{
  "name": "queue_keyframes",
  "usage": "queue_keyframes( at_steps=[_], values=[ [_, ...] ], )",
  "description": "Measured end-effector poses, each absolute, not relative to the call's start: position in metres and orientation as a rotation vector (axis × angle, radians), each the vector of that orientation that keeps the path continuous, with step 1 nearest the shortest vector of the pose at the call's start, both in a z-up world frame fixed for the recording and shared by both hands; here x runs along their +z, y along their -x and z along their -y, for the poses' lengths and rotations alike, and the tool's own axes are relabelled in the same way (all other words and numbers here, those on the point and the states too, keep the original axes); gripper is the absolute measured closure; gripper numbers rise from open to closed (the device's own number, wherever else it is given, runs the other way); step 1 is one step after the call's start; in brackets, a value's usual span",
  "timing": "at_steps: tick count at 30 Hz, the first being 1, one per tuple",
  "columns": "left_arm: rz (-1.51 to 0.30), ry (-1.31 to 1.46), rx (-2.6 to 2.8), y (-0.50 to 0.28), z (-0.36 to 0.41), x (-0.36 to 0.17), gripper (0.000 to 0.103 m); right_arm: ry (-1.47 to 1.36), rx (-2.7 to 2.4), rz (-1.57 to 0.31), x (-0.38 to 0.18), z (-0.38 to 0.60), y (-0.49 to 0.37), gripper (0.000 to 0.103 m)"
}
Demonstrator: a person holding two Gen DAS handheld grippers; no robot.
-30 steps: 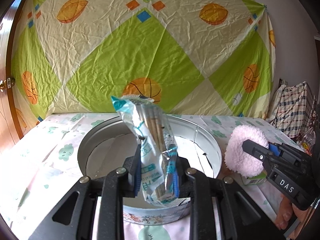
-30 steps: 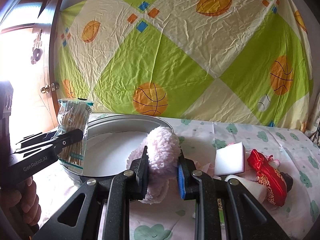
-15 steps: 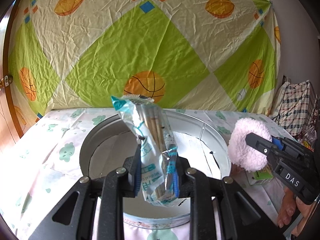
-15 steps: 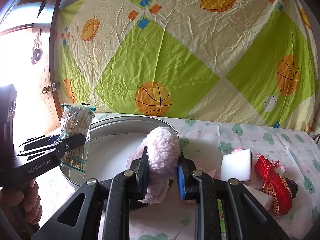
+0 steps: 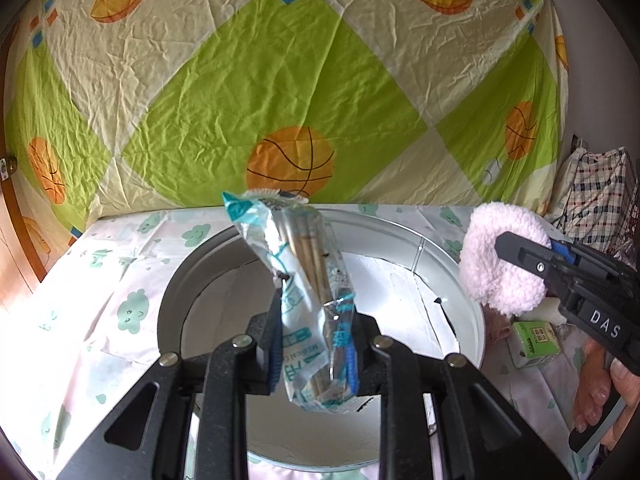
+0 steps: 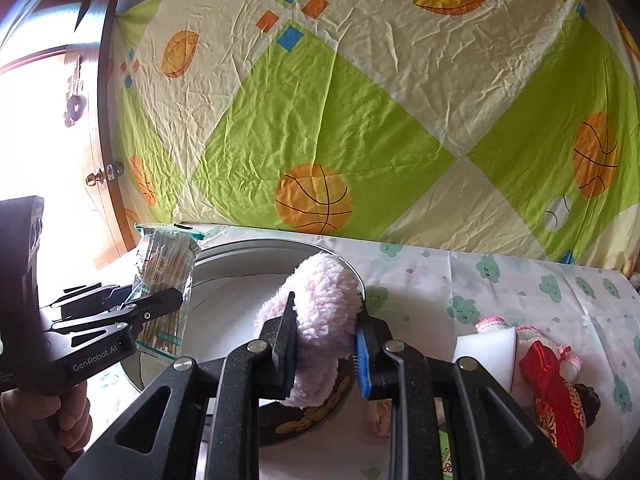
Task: Organize soft objects
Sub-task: 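Lift and carry the swab bag and pink sock over the round tin with both grippers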
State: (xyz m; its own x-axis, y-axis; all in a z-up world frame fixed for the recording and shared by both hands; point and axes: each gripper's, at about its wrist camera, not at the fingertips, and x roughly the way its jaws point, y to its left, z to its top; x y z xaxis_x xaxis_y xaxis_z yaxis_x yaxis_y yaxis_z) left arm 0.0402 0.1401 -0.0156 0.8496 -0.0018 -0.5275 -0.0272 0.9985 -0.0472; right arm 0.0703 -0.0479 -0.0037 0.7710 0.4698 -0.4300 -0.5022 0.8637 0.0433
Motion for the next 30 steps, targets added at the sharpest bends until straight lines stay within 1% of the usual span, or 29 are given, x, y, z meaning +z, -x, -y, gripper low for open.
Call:
queue_keyframes(
  at_steps=[6,14,19,27,30],
  values=[
    [-0.611,0.046,-0.006,-0.056,-0.143,-0.016,0.081,0.093,0.557,-0.485,-0.003,0.033,-0.085,0.078],
    [-0.735,0.073,-0.037,-0.086,-0.151,-0.020,0.081,0.103,0.591,-0.661,-0.015,0.009,-0.133,0.078],
    [-0.802,0.086,-0.050,-0.103,-0.158,-0.020,0.081,0.118,0.591,-0.736,-0.025,-0.003,-0.157,0.077],
    [-0.905,0.116,-0.066,-0.127,-0.171,-0.031,0.081,0.150,0.582,-0.786,-0.034,-0.014,-0.174,0.077],
    [-0.923,0.110,-0.055,-0.131,-0.173,-0.033,0.081,0.167,0.579,-0.811,-0.037,-0.018,-0.180,0.075]
  ],
)
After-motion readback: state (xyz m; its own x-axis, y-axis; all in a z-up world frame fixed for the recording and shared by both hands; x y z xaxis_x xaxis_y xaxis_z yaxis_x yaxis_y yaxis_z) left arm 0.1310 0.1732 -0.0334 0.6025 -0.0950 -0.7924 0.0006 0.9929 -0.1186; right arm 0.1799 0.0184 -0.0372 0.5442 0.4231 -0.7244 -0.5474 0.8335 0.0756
